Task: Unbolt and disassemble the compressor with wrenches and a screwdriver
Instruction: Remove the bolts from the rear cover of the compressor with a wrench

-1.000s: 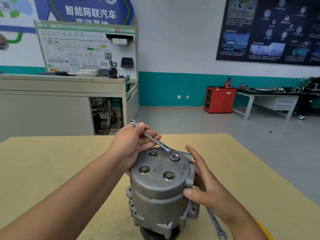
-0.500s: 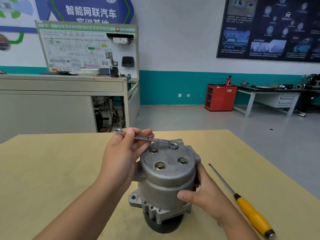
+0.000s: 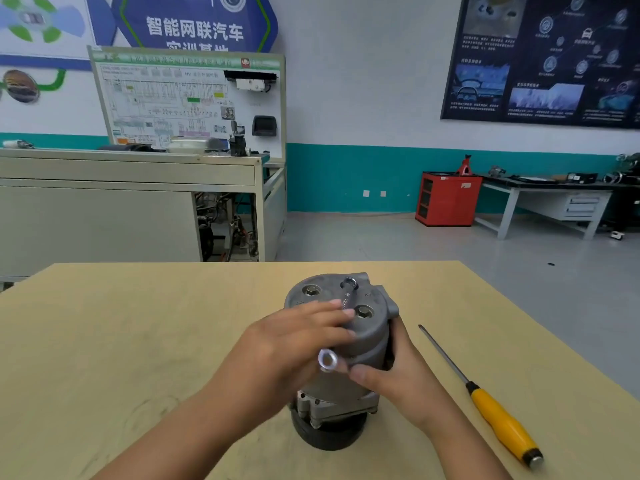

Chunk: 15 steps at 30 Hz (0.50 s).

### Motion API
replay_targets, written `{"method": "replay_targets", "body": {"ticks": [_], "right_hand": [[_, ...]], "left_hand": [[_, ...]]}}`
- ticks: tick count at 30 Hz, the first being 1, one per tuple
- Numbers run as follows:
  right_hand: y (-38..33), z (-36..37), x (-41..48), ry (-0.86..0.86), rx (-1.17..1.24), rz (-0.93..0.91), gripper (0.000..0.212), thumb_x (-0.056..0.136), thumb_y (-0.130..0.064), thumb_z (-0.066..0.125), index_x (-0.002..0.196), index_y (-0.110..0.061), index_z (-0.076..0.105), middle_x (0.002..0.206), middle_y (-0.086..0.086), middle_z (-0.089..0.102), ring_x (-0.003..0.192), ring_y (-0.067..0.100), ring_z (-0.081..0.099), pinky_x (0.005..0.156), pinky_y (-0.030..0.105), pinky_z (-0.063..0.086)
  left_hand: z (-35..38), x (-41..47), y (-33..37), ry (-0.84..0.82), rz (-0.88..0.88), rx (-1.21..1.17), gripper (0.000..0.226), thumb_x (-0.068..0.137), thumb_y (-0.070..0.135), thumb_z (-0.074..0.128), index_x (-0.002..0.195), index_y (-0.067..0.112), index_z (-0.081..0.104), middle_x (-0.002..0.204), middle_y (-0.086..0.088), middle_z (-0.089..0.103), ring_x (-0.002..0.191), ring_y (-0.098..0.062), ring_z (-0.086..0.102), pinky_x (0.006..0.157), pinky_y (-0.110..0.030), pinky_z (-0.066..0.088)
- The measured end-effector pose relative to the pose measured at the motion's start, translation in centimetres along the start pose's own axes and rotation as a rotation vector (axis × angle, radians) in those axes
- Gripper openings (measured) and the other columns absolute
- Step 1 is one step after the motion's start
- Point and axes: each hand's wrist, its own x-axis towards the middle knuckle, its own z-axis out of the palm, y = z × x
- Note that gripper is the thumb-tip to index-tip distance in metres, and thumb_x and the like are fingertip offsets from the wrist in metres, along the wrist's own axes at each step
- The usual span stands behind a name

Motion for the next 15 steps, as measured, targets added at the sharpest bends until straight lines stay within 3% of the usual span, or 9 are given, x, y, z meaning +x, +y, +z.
{"method": "replay_targets", "body": {"ticks": [4, 11, 15], "right_hand": [[0.1, -0.2, -0.1, -0.025, 0.054, -0.009, 0.089, 0.047, -0.053, 0.088, 0.122, -0.052, 0.041, 0.122, -0.023, 0.061, 0.115, 0.004, 0.058, 0.09, 0.033, 0.053], [0.9, -0.5, 0.0, -0.011, 0.006, -0.02, 0.074, 0.056, -0.037, 0.083, 0.112, -0.064, 0.043, 0.12, -0.023, 0.061, 0.114, 0.002, 0.058, 0.093, 0.038, 0.053], [1.0, -0.2, 0.2, -0.01, -0.012, -0.048, 0.079, 0.048, -0.055, 0.086, 0.113, -0.064, 0.041, 0.122, -0.027, 0.058, 0.114, -0.001, 0.057, 0.089, 0.032, 0.053]], "left_hand": [[0.6, 1.4, 1.2, -0.058, 0.1, 0.13, 0.037, 0.096, 0.029, 0.044, 0.091, 0.008, 0.075, 0.111, -0.007, 0.07, 0.111, -0.019, 0.063, 0.089, -0.027, 0.053], [1.8, 2.2, 1.9, 0.084, 0.038, 0.191, 0.01, 0.076, 0.015, 0.068, 0.081, 0.013, 0.076, 0.099, -0.001, 0.073, 0.099, -0.009, 0.067, 0.076, -0.021, 0.054], [2.0, 1.7, 2.1, 0.102, 0.025, 0.212, 0.018, 0.081, 0.018, 0.058, 0.08, 0.011, 0.075, 0.102, -0.003, 0.073, 0.1, -0.012, 0.068, 0.074, -0.023, 0.056]]}}
